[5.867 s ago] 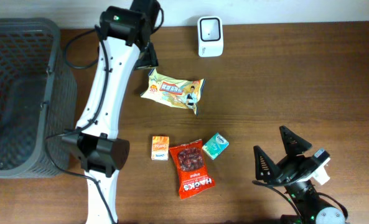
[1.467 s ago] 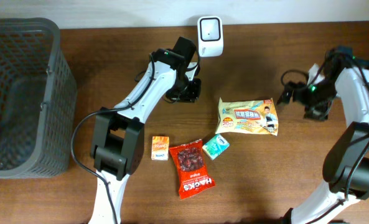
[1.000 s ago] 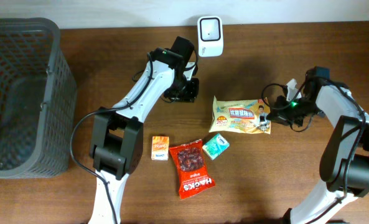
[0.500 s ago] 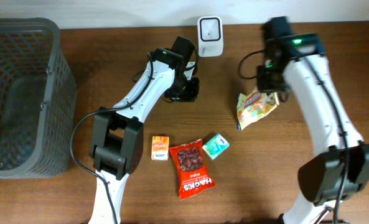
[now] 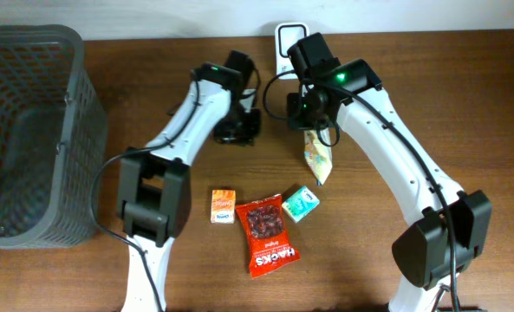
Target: Scan the item barcode
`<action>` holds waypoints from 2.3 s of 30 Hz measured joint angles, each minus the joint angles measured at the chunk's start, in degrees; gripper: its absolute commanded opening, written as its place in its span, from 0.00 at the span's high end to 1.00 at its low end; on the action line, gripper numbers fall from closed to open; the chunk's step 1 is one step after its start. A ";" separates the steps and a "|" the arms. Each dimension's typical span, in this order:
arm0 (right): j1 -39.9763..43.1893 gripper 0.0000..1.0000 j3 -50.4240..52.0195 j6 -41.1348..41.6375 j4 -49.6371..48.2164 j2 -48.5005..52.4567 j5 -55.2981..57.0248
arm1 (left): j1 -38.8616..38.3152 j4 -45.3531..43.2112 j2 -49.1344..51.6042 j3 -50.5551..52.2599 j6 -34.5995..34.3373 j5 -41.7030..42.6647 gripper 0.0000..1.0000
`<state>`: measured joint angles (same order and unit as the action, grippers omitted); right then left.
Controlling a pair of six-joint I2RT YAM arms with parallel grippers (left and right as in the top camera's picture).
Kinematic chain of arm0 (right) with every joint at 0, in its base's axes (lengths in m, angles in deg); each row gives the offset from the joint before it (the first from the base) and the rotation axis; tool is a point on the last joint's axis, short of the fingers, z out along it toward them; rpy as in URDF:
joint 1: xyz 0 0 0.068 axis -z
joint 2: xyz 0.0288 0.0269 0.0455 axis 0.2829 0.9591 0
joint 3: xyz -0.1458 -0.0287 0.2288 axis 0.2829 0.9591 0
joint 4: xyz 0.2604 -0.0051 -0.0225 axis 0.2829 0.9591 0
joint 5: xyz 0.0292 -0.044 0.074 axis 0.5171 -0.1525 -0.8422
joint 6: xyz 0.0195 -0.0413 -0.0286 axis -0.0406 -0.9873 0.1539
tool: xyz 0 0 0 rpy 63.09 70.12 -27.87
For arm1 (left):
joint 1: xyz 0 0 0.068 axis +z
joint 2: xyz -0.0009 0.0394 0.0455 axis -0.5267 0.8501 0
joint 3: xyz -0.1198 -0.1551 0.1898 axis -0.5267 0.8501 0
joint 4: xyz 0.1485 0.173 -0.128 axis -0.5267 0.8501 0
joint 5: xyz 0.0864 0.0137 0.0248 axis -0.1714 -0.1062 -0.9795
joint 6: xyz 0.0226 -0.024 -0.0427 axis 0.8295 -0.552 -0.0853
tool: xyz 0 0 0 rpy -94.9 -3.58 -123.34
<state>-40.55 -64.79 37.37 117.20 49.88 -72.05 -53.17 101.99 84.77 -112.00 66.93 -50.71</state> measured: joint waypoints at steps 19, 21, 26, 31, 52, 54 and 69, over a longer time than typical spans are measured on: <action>-4.24 0.01 -9.75 4.00 -0.20 8.70 -17.84 | 10.97 12.68 -11.39 -7.69 1.99 -7.85 0.63; 1.81 0.34 -15.32 3.08 6.34 8.52 -19.34 | 10.78 12.70 -11.39 -7.69 1.99 -6.99 0.63; 6.82 0.44 -12.37 1.53 10.56 8.52 -16.81 | 5.81 6.80 -11.39 -6.58 2.05 -4.68 0.81; 5.97 0.57 2.10 4.90 1.27 8.74 -14.21 | -1.81 -7.87 -11.50 5.57 -1.62 -4.39 0.86; 9.11 0.96 10.25 2.99 -4.81 8.59 -13.57 | 1.09 -15.23 -16.74 17.16 -8.63 -15.47 1.00; 8.57 0.96 10.32 1.84 -9.20 8.59 -18.51 | 0.87 -16.35 -17.66 16.44 -8.66 -14.93 1.00; 4.17 0.96 12.09 8.04 -8.02 15.39 -7.85 | 6.64 -11.08 -3.76 14.49 -9.07 -30.08 1.00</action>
<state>-36.38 -52.70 45.41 109.18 65.27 -79.90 -46.52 90.90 81.01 -97.51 57.86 -80.78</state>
